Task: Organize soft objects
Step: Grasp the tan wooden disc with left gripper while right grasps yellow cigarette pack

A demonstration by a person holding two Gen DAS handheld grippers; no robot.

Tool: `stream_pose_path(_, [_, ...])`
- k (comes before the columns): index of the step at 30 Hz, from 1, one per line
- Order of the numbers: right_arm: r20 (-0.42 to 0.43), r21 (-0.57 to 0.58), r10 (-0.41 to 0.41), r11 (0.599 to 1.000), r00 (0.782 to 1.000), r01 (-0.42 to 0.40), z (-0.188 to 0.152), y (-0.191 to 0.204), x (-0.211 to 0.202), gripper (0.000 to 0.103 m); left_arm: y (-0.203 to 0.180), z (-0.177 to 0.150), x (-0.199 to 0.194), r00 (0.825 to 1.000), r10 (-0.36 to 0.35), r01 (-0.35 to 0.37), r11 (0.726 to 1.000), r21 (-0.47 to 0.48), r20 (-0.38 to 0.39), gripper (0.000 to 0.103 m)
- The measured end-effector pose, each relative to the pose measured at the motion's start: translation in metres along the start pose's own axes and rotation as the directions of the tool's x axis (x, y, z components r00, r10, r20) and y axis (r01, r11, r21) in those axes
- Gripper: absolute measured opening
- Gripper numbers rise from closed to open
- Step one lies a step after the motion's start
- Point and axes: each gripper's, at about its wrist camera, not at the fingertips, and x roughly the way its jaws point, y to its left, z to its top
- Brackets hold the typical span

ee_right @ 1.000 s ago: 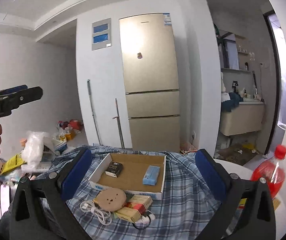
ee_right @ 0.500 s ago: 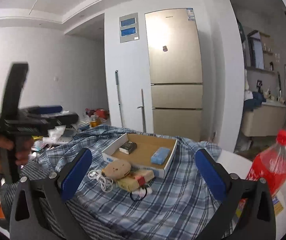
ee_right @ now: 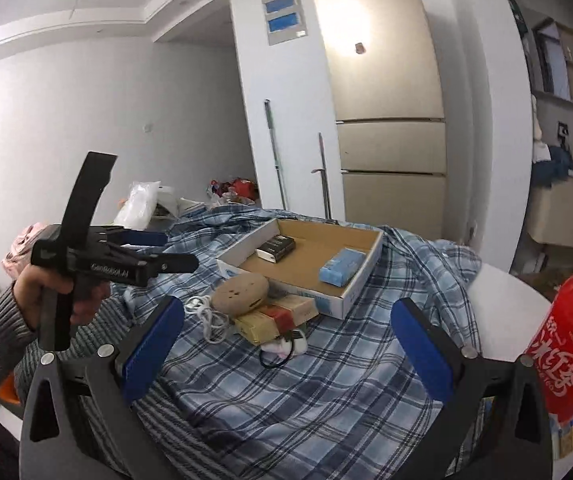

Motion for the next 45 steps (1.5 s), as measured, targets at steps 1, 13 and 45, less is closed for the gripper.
stream_pose_path(1, [-0.005,0.009,-0.018,1.0,1.0,0.018,-0.002,-0.003,0.003,0.103,0.0,0.003,0.01,1.0,-0.027,0.027,1.0,0.011,-0.015,0.103])
stream_pose_path(13, [-0.114,0.033,-0.147,0.988,0.983,0.151,-0.005,-0.001,0.023,0.103,-0.002,-0.003,0.086,0.985,-0.038,0.056,0.993,0.102,-0.165,0.103])
stream_pose_path(45, [-0.237,-0.026,-0.122,0.993,0.964,0.119,0.005,0.06,0.117,0.103,0.061,-0.008,0.018,0.996,-0.064,0.062,0.998,0.028,0.068,0.082])
